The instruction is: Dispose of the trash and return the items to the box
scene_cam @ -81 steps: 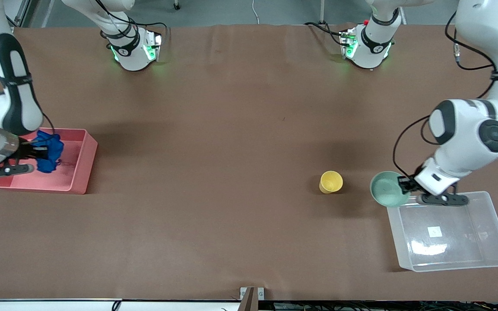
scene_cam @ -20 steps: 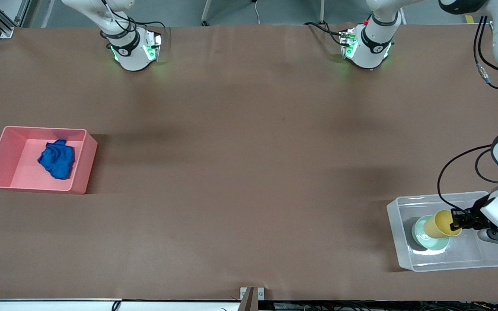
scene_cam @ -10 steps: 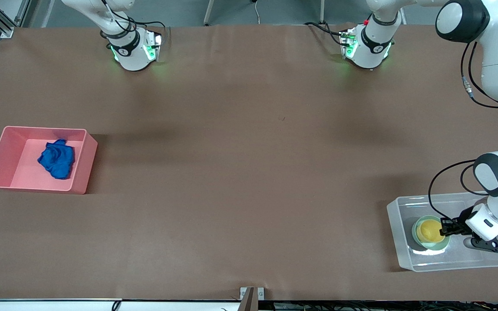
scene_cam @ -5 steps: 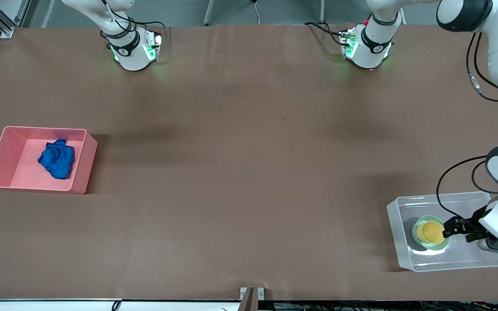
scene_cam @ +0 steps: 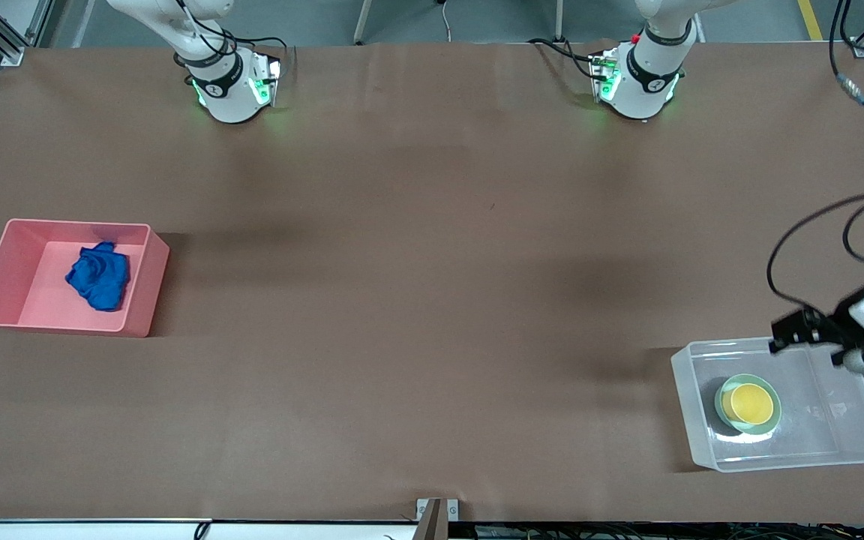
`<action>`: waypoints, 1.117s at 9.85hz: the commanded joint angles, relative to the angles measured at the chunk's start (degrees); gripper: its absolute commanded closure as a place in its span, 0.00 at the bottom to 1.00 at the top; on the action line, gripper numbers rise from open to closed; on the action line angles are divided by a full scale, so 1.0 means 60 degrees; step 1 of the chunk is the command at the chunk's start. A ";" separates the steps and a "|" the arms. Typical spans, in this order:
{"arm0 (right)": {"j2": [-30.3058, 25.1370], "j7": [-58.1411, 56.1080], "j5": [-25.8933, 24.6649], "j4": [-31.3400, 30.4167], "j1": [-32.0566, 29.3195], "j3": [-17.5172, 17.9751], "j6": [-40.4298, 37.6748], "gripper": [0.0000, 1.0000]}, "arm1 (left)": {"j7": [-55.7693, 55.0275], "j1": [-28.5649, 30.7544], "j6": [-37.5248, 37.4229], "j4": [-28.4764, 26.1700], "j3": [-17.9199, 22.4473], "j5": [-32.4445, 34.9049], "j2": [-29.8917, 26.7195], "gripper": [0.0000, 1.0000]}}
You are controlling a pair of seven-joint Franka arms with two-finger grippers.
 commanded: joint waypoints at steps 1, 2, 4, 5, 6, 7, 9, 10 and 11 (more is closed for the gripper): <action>-0.0037 -0.0107 0.0084 0.0043 -0.0088 0.0043 -0.0067 0.00 | -0.0356 0.0145 -0.1348 -0.1071 -0.0218 0.0083 -0.1600 0.00; -0.0037 -0.0107 0.0084 0.0043 -0.0088 0.0043 -0.0067 0.00 | -0.0501 0.0102 -0.1717 -0.1028 -0.0233 0.0067 -0.1953 0.00; -0.0037 -0.0107 0.0084 0.0043 -0.0089 0.0043 -0.0067 0.00 | -0.0780 0.0145 -0.2433 -0.0359 -0.0816 0.0067 -0.2074 0.00; -0.0037 -0.0107 0.0084 0.0043 -0.0088 0.0043 -0.0067 0.00 | -0.0955 0.0102 -0.3164 0.0183 -0.0834 0.0081 -0.2074 0.00; -0.0037 -0.0107 0.0084 0.0043 -0.0103 0.0043 -0.0067 0.00 | -0.1044 0.0073 -0.3679 0.0681 -0.0834 0.0067 -0.2059 0.00; -0.0037 -0.0107 0.0084 0.0043 -0.0089 0.0043 -0.0067 0.00 | -0.1103 -0.0493 -0.4235 0.0962 -0.0558 0.0125 -0.2074 0.00; -0.0037 -0.0107 0.0084 0.0043 -0.0103 0.0043 -0.0067 0.00 | -0.1583 -0.2014 -0.4475 0.0994 0.1165 0.0067 -0.2379 0.00; -0.0037 -0.0107 0.0084 0.0028 -0.0103 0.0043 -0.0067 0.00 | -0.1819 -0.2428 -0.4809 0.0849 0.1535 0.0067 -0.2628 0.00; -0.0037 -0.0107 0.0084 0.0043 -0.0103 0.0043 -0.0067 0.00 | -0.1850 -0.2708 -0.5160 0.0761 0.1815 0.0052 -0.2703 0.00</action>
